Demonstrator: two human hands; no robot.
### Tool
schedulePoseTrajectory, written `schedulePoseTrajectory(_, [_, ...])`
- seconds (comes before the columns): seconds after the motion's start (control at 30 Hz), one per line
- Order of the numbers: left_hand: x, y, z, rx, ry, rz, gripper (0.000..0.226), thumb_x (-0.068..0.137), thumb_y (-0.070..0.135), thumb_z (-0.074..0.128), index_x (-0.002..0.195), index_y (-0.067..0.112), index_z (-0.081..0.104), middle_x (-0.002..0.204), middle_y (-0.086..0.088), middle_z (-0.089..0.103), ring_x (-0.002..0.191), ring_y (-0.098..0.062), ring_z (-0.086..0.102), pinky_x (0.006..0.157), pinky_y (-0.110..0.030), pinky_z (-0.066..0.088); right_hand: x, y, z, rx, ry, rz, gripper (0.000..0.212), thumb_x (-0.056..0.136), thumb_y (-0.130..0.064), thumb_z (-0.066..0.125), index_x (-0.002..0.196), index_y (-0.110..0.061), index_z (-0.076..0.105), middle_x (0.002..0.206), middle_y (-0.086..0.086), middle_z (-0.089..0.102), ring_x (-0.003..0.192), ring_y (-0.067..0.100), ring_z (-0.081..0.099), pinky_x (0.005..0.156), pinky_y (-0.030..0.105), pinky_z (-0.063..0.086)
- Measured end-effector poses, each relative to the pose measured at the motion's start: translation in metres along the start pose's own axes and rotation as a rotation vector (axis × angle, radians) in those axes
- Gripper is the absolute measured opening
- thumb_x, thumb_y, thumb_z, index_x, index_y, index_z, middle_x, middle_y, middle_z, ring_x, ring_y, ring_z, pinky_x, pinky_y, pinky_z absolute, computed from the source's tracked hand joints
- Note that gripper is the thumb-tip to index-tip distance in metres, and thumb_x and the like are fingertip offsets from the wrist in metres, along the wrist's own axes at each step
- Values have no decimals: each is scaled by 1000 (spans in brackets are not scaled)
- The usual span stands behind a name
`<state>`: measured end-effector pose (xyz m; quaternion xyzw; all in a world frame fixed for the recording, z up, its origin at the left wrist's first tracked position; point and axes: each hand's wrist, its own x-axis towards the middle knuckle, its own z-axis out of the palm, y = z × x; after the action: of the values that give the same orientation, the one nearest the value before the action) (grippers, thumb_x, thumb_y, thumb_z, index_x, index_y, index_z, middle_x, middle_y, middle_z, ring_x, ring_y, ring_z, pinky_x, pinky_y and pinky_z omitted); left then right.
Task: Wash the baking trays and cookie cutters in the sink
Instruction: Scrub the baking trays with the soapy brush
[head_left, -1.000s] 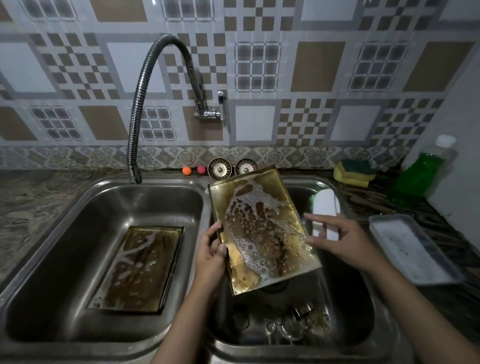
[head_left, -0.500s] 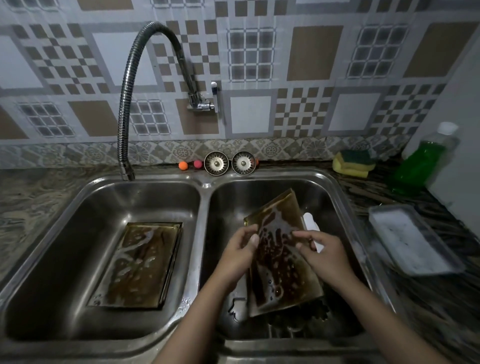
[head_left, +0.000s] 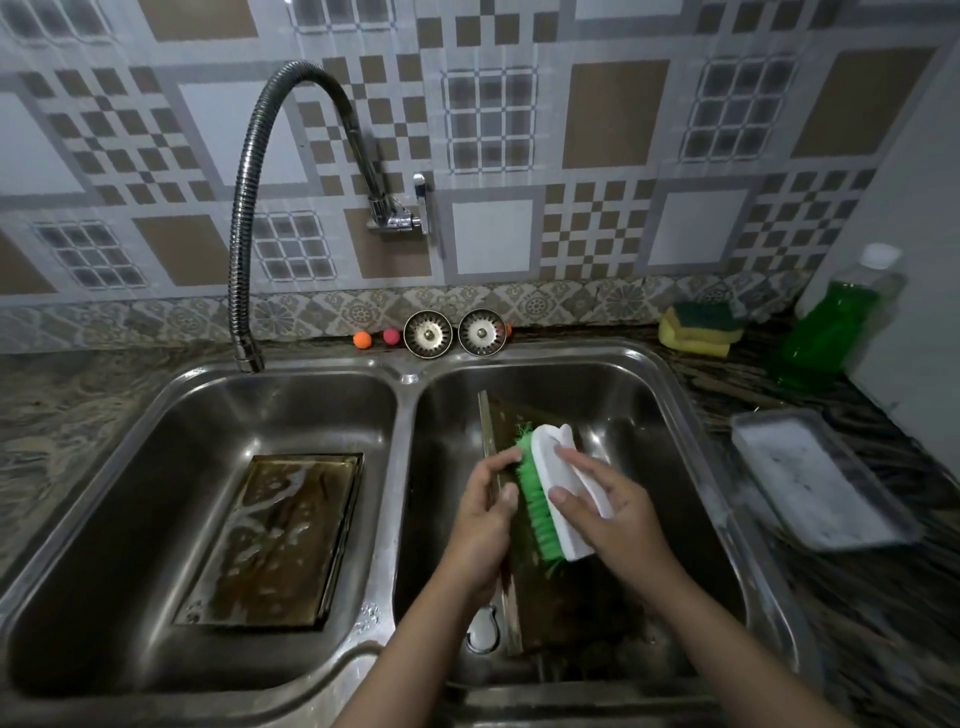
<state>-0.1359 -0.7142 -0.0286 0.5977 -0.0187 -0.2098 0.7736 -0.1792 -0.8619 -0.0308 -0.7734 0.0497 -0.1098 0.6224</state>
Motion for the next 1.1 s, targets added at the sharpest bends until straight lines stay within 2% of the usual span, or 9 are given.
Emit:
schedulePoseTrajectory(0.1, [-3,-5,-9,50,88,99,32,97,-2,39,106,23,56,123,-9,56,100,-22,59,86,-47,52,18,2,-12,-185,51,-8,55,78,-19,77,128,-32,56,124,-20,54,110,-4,52,77,6,44])
schedulePoseTrajectory(0.23, [-12,-8,-8,43,109,119,25,98,6,42,109,28,47,120,-15,57,96,-27,59,90,-54,47,49,-12,-21,-307,255,45,60,77,-27,78,132,-21,55,123,-4,60,110,14,56,82,24,46])
schedulePoseTrajectory(0.4, [-4,-2,-3,-3,206,164,28,97,9,45,116,30,44,126,-25,54,104,-36,57,92,-52,46,33,-42,25,-372,44,-196,60,72,-32,79,128,-26,59,111,-8,67,100,6,62,80,15,48])
schedulePoseTrajectory(0.5, [-12,4,-16,-25,141,136,31,92,19,52,117,32,42,121,-26,58,102,-43,60,88,-55,48,65,-40,2,-441,111,-126,63,76,-34,77,133,-21,54,119,0,66,100,10,62,76,19,48])
schedulePoseTrajectory(0.57, [-20,3,-15,-6,43,114,34,89,20,54,119,30,40,114,-22,62,91,-36,64,79,-50,54,85,-46,-12,-455,186,-36,63,78,-33,75,135,-17,52,124,3,64,106,13,61,79,19,44])
schedulePoseTrajectory(0.63, [-20,-1,-11,-32,6,126,33,92,15,53,119,28,40,106,-18,66,81,-29,66,70,-41,56,79,-55,0,-442,154,-73,64,77,-33,76,135,-19,52,124,1,64,106,13,61,78,18,45])
schedulePoseTrajectory(0.77, [-14,6,-20,-172,125,122,31,97,5,42,120,25,43,97,-11,69,72,-19,68,60,-32,57,29,-56,30,-419,-22,-248,58,71,-32,80,126,-25,61,114,-3,69,100,3,62,81,7,43])
schedulePoseTrajectory(0.97, [-9,21,-35,-152,203,187,35,98,3,39,113,33,46,85,-10,67,69,-22,60,63,-35,53,39,-19,-2,-359,231,-30,63,78,-35,75,135,-26,51,123,-1,64,105,6,58,86,26,53])
schedulePoseTrajectory(1.1, [4,22,-24,-158,266,202,34,97,-1,39,118,26,43,89,-9,64,58,-11,62,53,-24,53,-25,-26,51,-182,122,-128,61,76,-31,77,133,-30,53,119,-17,60,104,-16,55,86,9,47])
